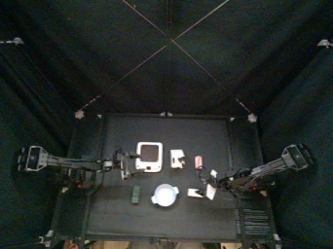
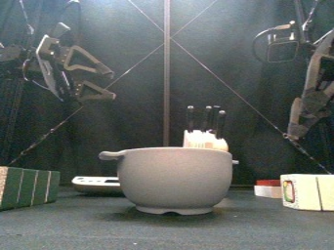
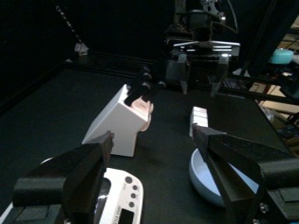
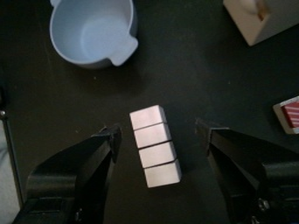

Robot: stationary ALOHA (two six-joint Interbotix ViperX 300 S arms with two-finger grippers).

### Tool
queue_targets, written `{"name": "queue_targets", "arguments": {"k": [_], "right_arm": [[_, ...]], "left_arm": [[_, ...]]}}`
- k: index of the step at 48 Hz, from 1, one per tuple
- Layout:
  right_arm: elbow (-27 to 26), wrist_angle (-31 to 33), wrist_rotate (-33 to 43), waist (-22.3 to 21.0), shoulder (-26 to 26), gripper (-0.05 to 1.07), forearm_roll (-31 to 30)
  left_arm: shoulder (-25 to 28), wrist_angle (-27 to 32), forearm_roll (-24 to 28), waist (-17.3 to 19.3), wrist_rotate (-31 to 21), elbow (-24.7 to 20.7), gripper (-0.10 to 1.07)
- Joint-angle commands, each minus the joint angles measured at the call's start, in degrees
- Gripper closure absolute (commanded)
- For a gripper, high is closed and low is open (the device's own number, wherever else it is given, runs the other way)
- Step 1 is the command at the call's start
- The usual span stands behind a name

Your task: Grab white sushi roll

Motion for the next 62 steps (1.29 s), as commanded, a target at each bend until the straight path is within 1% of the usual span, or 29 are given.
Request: {"name": "queue_targets", "arguments": {"k": [1,10,18,31,44,51,62], "right_arm": [[-0.8,-0.3,-0.1,1.1,0.9,0.05,0.1],[-0.6,-0.3,-0.1,1.9,3.9,0.05,0.0],[-1.2,-0.5,-0.1,2.5,7.7,0.05,-0.2],[-2.8,-1.2,-0.1,2.8,12.9,0.05,-2.7],[-3.8,-1.3,-0.1,2.7,16.3,0.06,-4.6],[-3.9,-1.3,-0.1,2.7,17.1,0.10,-5.0],[-3.8,-1.3,-0.1,2.5,17.6,0.22,-5.0]], "left_arm": [[-0.1,-0.3,-0.1,0.2,0.1,-0.6,-0.06],[-0.1,-0.3,-0.1,0.2,0.1,-0.5,-0.06],[-0.1,-0.3,-0.1,0.2,0.0,-0.4,-0.06],[-0.1,-0.3,-0.4,0.2,0.1,-0.3,-0.06],[-0.1,-0.3,-0.4,0.2,0.1,-0.3,-0.06],[-0.1,-0.3,-0.4,0.1,0.1,-0.3,-0.06],[-0.1,-0.3,-0.4,0.2,0.1,-0.3,-0.06]]}}
